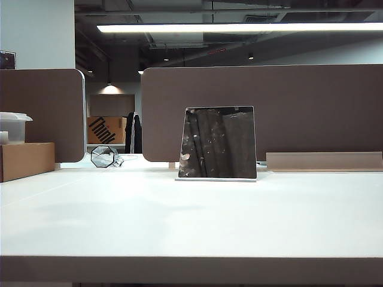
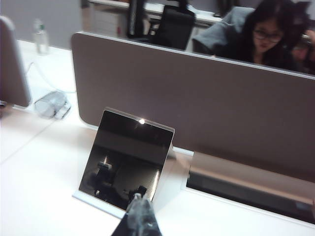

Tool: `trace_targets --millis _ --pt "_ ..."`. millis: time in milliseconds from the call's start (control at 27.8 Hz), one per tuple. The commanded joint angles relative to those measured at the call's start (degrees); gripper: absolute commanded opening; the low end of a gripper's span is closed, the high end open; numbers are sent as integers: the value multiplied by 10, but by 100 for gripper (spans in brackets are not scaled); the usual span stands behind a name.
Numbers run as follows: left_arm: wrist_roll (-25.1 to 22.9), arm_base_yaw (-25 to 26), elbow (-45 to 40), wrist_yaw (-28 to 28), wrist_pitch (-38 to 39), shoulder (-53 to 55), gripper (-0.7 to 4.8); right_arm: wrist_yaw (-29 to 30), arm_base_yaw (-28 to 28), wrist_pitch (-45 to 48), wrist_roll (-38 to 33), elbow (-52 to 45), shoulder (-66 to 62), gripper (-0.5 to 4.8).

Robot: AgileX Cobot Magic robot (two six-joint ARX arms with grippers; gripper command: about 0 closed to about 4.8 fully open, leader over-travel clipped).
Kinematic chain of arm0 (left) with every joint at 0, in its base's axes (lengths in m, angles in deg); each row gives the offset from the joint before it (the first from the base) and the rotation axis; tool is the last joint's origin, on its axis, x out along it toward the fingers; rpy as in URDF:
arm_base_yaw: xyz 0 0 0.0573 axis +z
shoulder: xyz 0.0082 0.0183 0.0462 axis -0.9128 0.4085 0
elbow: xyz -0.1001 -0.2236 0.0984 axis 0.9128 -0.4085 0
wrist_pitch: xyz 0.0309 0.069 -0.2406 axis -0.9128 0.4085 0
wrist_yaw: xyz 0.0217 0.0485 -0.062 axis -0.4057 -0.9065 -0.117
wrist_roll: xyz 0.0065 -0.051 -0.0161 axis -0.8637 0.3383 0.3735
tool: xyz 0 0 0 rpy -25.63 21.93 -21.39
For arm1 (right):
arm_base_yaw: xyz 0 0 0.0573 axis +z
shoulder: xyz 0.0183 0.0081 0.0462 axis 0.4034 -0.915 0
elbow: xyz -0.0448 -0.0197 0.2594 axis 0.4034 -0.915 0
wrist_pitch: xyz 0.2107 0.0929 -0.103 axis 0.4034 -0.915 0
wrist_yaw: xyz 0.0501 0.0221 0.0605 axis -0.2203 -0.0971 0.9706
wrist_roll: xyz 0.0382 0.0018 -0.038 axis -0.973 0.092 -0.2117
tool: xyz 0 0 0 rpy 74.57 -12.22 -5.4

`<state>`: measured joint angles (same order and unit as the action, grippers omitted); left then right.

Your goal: Push the center of the mirror on the table forward to move it for a short distance.

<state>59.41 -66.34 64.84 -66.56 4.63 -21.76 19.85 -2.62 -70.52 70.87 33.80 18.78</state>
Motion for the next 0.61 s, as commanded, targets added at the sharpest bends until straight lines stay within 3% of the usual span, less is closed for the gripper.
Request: trace_targets --millis 36,467,611 --pt "-2 0 0 2 -4 0 -5 20 -30 37 0 -85 62 -4" --pt "-2 0 0 2 -4 0 -5 88 -172 128 -1 -557 431 -4" --pt "-2 0 0 2 -4 0 -5 88 -194 156 -61 -662 534 -4"
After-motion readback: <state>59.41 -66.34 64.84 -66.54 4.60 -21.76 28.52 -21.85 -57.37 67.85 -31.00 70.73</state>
